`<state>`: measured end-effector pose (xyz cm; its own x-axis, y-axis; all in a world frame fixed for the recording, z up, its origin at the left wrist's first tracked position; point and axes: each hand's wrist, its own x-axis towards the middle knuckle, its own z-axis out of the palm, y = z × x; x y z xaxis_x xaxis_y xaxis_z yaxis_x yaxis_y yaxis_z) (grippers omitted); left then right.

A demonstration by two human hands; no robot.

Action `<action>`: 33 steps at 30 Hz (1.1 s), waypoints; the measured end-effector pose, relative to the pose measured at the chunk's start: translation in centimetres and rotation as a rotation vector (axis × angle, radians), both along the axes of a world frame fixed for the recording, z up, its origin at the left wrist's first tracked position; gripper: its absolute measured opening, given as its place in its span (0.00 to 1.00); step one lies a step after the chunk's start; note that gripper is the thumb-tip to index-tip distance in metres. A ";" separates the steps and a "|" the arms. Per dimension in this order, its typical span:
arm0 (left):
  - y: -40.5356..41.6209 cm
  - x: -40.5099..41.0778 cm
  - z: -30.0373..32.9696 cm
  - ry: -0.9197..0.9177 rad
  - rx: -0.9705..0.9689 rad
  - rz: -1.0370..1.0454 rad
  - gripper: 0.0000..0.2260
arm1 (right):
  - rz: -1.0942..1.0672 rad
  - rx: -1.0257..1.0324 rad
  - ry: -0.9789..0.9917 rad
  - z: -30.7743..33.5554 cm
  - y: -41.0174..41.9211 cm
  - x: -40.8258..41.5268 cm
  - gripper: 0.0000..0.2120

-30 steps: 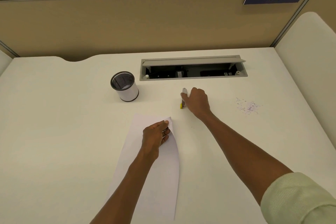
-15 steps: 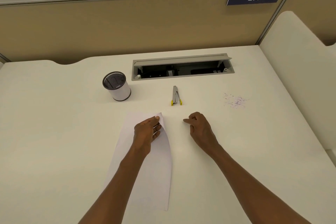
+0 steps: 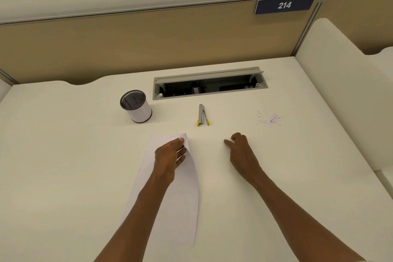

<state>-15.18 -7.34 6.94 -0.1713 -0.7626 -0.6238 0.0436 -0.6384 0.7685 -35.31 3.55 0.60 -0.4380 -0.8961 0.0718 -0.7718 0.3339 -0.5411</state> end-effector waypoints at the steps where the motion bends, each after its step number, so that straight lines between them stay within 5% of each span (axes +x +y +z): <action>1: 0.1 0.0 0.0 -0.002 -0.002 -0.001 0.03 | -0.046 -0.006 -0.024 0.1 0.2 -0.7 0.10; 10: 0.6 -0.4 0.2 -0.018 -0.004 -0.006 0.03 | -0.252 0.123 0.049 -1.0 1.0 -8.0 0.23; 14: 0.6 -0.5 0.3 -0.018 -0.007 -0.011 0.04 | -0.316 0.092 -0.167 -0.5 0.2 -9.5 0.24; 24: 0.8 -0.1 1.0 -0.025 -0.037 -0.011 0.04 | -0.619 -0.185 -0.463 1.3 0.2 -9.0 0.05; 28: 0.3 0.1 2.2 -0.083 -0.165 -0.054 0.04 | -0.573 -0.175 -0.541 1.9 -0.1 -7.4 0.10; 33: -0.3 0.2 6.6 -0.122 -0.344 -0.140 0.08 | -0.242 -0.111 -0.732 4.0 -1.7 -3.3 0.12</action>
<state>-15.01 -7.62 13.57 -0.2283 -0.9054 -0.3580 -0.1307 -0.3359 0.9328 -38.57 1.81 4.60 -0.5910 -0.7739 -0.2275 -0.1176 0.3617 -0.9249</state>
